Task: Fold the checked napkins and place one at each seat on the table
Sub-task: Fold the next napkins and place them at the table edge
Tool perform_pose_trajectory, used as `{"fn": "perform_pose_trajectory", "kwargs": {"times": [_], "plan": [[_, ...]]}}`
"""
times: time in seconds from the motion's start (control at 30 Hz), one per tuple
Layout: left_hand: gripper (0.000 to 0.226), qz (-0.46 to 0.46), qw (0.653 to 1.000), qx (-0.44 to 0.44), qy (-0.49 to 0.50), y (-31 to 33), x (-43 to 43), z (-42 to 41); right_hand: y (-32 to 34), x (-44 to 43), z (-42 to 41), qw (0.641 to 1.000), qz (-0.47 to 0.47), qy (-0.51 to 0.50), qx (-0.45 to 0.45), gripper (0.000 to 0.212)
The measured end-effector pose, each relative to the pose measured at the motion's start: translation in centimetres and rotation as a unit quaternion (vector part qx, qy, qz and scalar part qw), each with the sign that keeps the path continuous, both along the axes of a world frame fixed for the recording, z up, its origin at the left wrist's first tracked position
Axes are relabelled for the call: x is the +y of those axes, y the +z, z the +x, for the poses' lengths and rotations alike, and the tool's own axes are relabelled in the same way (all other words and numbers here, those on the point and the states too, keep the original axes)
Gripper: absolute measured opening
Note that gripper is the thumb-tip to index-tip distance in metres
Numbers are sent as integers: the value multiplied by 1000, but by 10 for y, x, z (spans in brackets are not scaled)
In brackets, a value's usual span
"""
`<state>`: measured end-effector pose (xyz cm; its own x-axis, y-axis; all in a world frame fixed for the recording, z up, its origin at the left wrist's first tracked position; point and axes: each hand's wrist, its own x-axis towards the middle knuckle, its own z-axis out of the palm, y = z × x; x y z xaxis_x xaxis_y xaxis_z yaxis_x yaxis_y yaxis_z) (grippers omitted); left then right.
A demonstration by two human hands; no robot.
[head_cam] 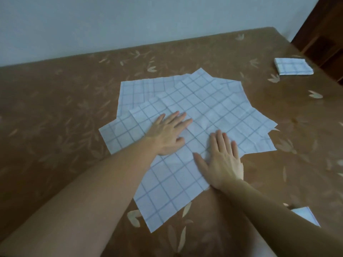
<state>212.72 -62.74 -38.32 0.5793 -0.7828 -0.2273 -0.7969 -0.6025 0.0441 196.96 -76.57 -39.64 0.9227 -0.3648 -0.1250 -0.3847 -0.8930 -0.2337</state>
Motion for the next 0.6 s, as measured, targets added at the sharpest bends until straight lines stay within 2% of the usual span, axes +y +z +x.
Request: {"fn": "perform_pose_trajectory", "kwargs": {"times": [0.17, 0.33, 0.47, 0.6], "plan": [[61, -39, 999, 2, 8, -5, 5, 8, 1, 0, -2, 1000, 8, 22, -16, 78], [57, -106, 993, -41, 30, -7, 20, -5, 4, 2, -5, 996, 21, 53, -66, 51], [41, -163, 983, -73, 53, -4, 35, -17, 5, 4, -7, 988, 11, 82, -129, 28], [21, -201, 973, -102, 49, 5, 54, -22, 15, 6, -13, 991, 24, 94, -97, 31]]}}
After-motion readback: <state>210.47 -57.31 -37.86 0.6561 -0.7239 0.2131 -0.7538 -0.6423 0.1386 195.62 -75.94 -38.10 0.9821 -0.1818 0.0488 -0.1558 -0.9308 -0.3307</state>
